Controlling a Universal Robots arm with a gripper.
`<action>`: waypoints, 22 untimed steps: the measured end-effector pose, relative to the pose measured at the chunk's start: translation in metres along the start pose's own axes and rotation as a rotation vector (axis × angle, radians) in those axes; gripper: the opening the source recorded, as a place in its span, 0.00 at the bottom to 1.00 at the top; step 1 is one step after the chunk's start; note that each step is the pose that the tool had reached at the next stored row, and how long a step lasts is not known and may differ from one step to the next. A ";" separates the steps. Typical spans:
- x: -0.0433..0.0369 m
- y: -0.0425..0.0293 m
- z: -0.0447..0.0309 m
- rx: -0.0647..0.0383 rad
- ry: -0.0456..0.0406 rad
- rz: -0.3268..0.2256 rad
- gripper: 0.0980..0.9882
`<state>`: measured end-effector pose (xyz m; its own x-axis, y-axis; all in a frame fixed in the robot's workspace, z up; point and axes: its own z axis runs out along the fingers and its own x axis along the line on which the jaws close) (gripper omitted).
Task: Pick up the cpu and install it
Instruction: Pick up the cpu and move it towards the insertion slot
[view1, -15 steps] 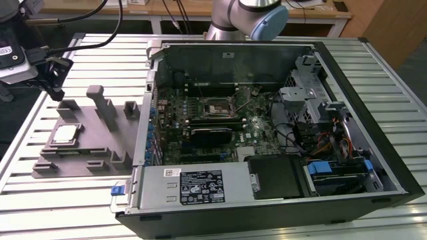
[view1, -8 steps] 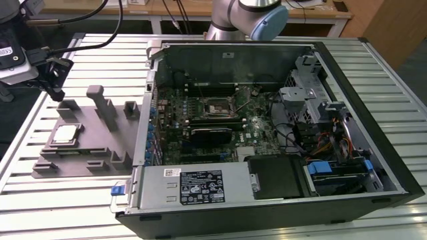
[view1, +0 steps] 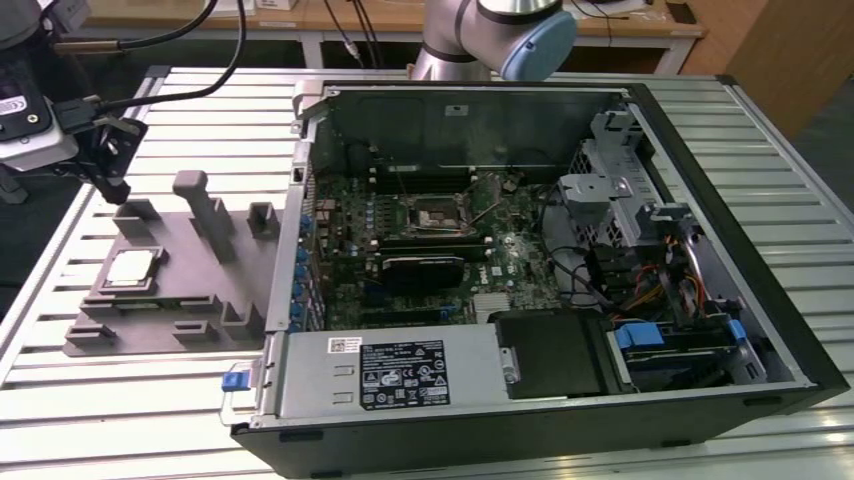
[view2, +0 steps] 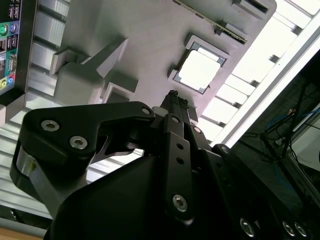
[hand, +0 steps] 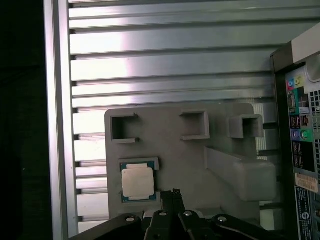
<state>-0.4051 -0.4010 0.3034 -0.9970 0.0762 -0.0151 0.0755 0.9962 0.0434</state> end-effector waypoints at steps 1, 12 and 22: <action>0.0000 0.0000 0.0002 0.000 0.0000 0.000 0.01; 0.0004 -0.0001 0.0027 0.000 0.0000 0.000 0.01; 0.0009 -0.0003 0.0055 0.000 0.0000 0.000 0.01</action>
<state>-0.4059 -0.4010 0.2979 -0.9970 0.0762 -0.0151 0.0755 0.9962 0.0434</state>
